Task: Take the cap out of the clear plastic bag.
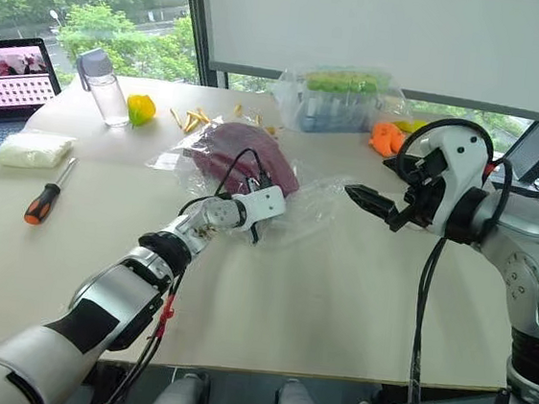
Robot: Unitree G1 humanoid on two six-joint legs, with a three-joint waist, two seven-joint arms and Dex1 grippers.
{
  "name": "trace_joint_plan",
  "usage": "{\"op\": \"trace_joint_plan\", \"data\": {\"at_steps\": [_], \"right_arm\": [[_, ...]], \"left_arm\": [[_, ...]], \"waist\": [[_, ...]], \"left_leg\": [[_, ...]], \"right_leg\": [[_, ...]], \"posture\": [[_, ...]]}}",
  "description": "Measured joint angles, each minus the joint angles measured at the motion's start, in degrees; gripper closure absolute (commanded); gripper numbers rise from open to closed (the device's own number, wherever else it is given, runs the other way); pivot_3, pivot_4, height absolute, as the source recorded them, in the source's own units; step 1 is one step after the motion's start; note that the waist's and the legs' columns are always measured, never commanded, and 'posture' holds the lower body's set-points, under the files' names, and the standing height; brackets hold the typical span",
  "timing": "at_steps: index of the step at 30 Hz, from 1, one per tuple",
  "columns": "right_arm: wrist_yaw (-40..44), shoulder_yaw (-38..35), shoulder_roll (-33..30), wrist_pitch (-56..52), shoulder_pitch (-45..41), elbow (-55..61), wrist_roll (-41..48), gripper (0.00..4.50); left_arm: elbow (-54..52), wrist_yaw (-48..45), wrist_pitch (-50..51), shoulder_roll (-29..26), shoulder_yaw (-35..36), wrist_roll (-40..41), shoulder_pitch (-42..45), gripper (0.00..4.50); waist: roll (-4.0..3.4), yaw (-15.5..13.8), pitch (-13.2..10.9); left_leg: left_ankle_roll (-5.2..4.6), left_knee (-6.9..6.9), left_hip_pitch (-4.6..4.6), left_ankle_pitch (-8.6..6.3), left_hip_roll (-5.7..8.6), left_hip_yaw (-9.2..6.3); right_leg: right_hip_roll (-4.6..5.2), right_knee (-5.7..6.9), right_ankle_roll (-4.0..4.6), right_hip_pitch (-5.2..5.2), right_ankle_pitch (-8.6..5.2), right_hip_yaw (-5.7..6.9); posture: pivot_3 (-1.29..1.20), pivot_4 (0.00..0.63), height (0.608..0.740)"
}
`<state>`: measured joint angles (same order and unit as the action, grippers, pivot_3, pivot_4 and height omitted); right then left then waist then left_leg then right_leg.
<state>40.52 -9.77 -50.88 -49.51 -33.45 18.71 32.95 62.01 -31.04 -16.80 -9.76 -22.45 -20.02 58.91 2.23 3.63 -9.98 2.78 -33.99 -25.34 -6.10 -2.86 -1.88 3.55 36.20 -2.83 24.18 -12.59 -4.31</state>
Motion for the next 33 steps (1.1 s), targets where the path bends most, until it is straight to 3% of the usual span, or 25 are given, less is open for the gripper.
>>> {"op": "trace_joint_plan", "data": {"at_steps": [6, 13, 17, 20, 24, 27, 29, 33], "right_arm": [[0.2, 0.9, 1.1, 1.5, -1.4, -1.1, -0.7, 0.0], [0.7, 2.7, 2.4, 2.9, -1.9, -2.8, -1.4, 0.0], [1.2, 3.6, 2.9, 3.8, -2.6, -4.0, -2.4, 0.0], [1.6, 4.4, 3.7, 4.3, -2.9, -4.8, -2.7, 0.0], [2.1, 4.7, 4.4, 4.7, -3.7, -5.5, -3.1, 0.0], [2.3, 4.7, 4.5, 5.1, -3.8, -5.8, -3.6, 0.0], [2.5, 4.8, 4.7, 5.3, -4.1, -5.9, -3.7, 0.0], [2.7, 5.0, 5.2, 5.4, -4.4, -6.9, -4.6, 0.0]], "left_arm": [[-10.6, -18.0, -11.6, -9.5, -1.3, 3.3, -5.8, 4.47], [-11.5, -35.9, -18.8, -21.2, 0.2, 9.8, -7.3, 4.47], [-3.8, -29.8, -23.6, -26.6, -1.5, 2.9, -2.6, 4.47], [2.8, -15.1, -24.4, -29.7, -4.9, -7.3, 2.2, 4.47], [7.0, -2.0, -23.4, -29.0, -6.1, -12.4, 5.0, 4.47], [8.9, -2.4, -22.1, -25.4, -1.2, -7.8, 5.4, 3.71], [8.9, -4.9, -21.6, -22.9, 2.0, -4.1, 5.4, 2.98], [8.9, -8.8, -20.8, -19.9, 4.0, -0.9, 4.7, 1.42]], "waist": [[-0.02, -0.1, 0.0], [-0.05, -0.2, 0.0], [-0.03, -0.1, 0.0], [-0.03, -0.2, -0.1], [-0.04, -1.2, -0.1], [-0.04, -2.1, -0.1], [-0.05, -2.6, -0.1], [-0.04, -2.8, -0.1]], "left_leg": [[-0.56, 0.23, -0.18, 0.15, -0.03, 0.01], [-0.63, 0.14, -0.23, 0.1, -0.05, 0.01], [-0.64, 0.02, -0.21, 0.11, -0.06, 0.02], [-0.63, -0.02, -0.2, 0.11, -0.05, 0.03], [-0.62, -0.04, -0.26, 0.11, -0.06, 0.06], [-0.62, -0.03, -0.48, 0.11, -0.07, 0.06], [-0.63, -0.05, -0.76, 0.12, -0.06, 0.06], [-0.64, -0.05, -1.02, 0.13, -0.05, 0.05]], "right_leg": [[-0.03, -0.07, -0.24, 0.16, -0.07, 0.0], [-0.03, -0.07, -0.17, 0.17, -0.19, 0.02], [-0.04, -0.02, 0.06, 0.16, -0.21, 0.02], [-0.03, 0.01, 0.03, 0.15, -0.14, 0.02], [-0.03, 0.0, 0.01, 0.18, -0.14, 0.03], [-0.02, -0.04, -0.04, 0.3, -0.17, 0.09], [-0.02, -0.05, -0.35, 0.55, 0.03, 0.09], [-0.03, 0.02, -0.1, 0.81, 0.19, 0.09]], "posture": [[0.0, 0.15, 0.74], [0.0, 0.15, 0.74], [0.0, 0.15, 0.74], [0.0, 0.15, 0.74], [0.0, 0.15, 0.74], [0.0, 0.15, 0.74], [0.0, 0.15, 0.74], [0.0, 0.15, 0.74]]}}
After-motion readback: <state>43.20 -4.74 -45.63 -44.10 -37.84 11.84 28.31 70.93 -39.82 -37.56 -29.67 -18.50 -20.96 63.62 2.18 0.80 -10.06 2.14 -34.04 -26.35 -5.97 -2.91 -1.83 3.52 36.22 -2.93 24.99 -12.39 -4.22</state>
